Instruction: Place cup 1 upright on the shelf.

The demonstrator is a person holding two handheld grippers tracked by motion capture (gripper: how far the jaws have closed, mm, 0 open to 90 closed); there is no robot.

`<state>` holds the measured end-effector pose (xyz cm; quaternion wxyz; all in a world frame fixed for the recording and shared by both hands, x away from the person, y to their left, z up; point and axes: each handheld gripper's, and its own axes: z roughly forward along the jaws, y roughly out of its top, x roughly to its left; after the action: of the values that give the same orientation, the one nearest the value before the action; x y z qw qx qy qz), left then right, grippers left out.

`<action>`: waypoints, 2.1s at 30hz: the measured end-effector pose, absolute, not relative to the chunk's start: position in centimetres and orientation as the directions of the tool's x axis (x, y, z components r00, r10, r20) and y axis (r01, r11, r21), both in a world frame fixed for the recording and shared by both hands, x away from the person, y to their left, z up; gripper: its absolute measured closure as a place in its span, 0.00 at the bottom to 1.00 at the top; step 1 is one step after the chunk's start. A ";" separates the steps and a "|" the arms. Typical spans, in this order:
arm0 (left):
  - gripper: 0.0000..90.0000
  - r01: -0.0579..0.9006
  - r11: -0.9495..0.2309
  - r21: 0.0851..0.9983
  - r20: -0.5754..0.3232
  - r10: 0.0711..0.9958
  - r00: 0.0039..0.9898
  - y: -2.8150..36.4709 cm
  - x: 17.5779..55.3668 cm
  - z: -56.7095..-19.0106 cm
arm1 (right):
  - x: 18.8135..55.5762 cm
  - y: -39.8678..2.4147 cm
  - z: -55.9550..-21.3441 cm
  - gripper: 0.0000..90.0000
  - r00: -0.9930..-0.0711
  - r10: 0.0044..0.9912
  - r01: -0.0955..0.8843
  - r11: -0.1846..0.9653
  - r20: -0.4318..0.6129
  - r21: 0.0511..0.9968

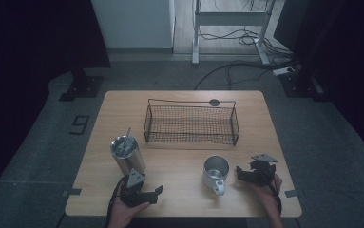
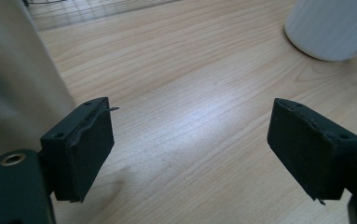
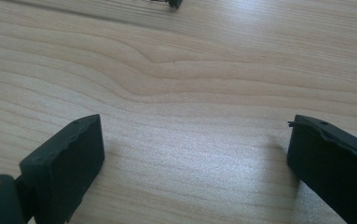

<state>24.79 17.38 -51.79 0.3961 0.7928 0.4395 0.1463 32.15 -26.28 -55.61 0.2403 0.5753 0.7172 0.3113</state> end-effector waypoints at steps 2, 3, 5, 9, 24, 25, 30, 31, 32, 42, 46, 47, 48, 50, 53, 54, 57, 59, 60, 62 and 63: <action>0.16 0.583 -0.299 0.755 -0.119 0.812 0.571 17.3 24.8 -51.8 | 32.1 -26.3 -55.6 0.04 -0.222 0.975 0.675 0.145 0.012 0.724; 0.16 0.583 -0.299 0.755 -0.119 0.812 0.571 17.3 24.8 -51.8 | 32.1 -26.3 -55.6 0.04 -0.222 0.975 0.675 0.145 0.012 0.724; 0.16 0.580 -0.303 0.756 -0.116 0.810 0.575 17.3 24.8 -51.9 | 32.1 -26.3 -55.6 0.05 -0.220 0.975 0.674 0.143 0.012 0.724; 0.16 0.581 -0.300 0.757 -0.119 0.811 0.573 17.3 24.8 -51.9 | 32.2 -26.3 -55.6 0.05 -0.219 0.976 0.674 0.143 0.012 0.725; 0.16 0.549 -0.258 0.795 -0.138 0.804 0.578 19.2 24.2 -51.0 | 32.2 -26.5 -55.6 0.06 -0.210 0.978 0.673 0.135 0.013 0.728; 0.16 0.542 -0.250 0.802 -0.144 0.801 0.581 19.6 24.1 -50.7 | 32.2 -26.5 -55.6 0.07 -0.209 0.978 0.672 0.134 0.013 0.728; 0.16 0.535 -0.230 0.813 -0.155 0.799 0.580 20.3 23.8 -50.0 | 32.2 -26.6 -55.6 0.07 -0.204 0.979 0.674 0.131 0.013 0.727; 0.16 0.533 -0.222 0.817 -0.159 0.801 0.577 20.5 23.8 -49.8 | 32.2 -26.7 -55.6 0.07 -0.205 0.979 0.673 0.132 0.011 0.728; 0.16 0.530 -0.216 0.820 -0.161 0.802 0.576 20.7 23.7 -49.6 | 32.2 -26.7 -55.6 0.07 -0.204 0.979 0.673 0.131 0.012 0.728; 0.14 0.509 -0.182 0.841 -0.158 0.818 0.553 22.5 23.5 -48.5 | 32.3 -26.9 -55.6 0.08 -0.201 0.980 0.672 0.129 0.012 0.729; 0.14 0.506 -0.172 0.845 -0.157 0.825 0.542 23.1 23.5 -48.2 | 32.3 -26.9 -55.6 0.08 -0.201 0.980 0.672 0.129 0.012 0.729; 0.14 0.506 -0.168 0.846 -0.158 0.828 0.538 23.2 23.5 -48.2 | 32.3 -26.9 -55.6 0.08 -0.200 0.980 0.672 0.129 0.012 0.729; 0.14 0.506 -0.166 0.846 -0.158 0.829 0.537 23.4 23.5 -48.2 | 32.3 -26.9 -55.6 0.08 -0.200 0.980 0.672 0.128 0.012 0.729; 0.14 0.505 -0.160 0.848 -0.160 0.832 0.531 23.6 23.5 -48.1 | 32.3 -26.9 -55.6 0.08 -0.201 0.980 0.672 0.129 0.012 0.729; 0.13 0.504 -0.150 0.850 -0.160 0.840 0.519 24.1 23.5 -47.9 | 32.3 -26.9 -55.6 0.08 -0.200 0.980 0.672 0.128 0.012 0.729; 0.13 0.504 -0.150 0.850 -0.160 0.840 0.519 24.1 23.5 -47.9 | 32.3 -26.9 -55.6 0.08 -0.200 0.980 0.672 0.128 0.012 0.729; 0.13 0.506 -0.143 0.850 -0.161 0.846 0.508 24.5 23.6 -47.9 | 32.3 -26.9 -55.6 0.08 -0.200 0.980 0.672 0.128 0.012 0.729; 0.12 0.511 -0.138 0.849 -0.164 0.849 0.502 24.6 23.7 -48.0 | 32.3 -26.9 -55.6 0.08 -0.200 0.980 0.672 0.128 0.012 0.729; 0.11 0.514 -0.135 0.847 -0.165 0.853 0.495 24.8 23.8 -48.1 | 32.3 -26.9 -55.6 0.08 -0.200 0.980 0.672 0.128 0.012 0.729; 0.10 0.517 -0.132 0.846 -0.166 0.856 0.490 24.9 23.9 -48.2 | 32.3 -26.9 -55.6 0.08 -0.200 0.980 0.672 0.128 0.012 0.729; 0.10 0.520 -0.129 0.844 -0.168 0.858 0.486 24.9 24.0 -48.2 | 32.3 -26.9 -55.6 0.08 -0.201 0.980 0.672 0.129 0.012 0.729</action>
<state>23.98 24.94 -48.24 0.4603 0.7287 0.4727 0.1836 32.29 -26.88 -55.59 0.2469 0.5820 0.7095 0.3114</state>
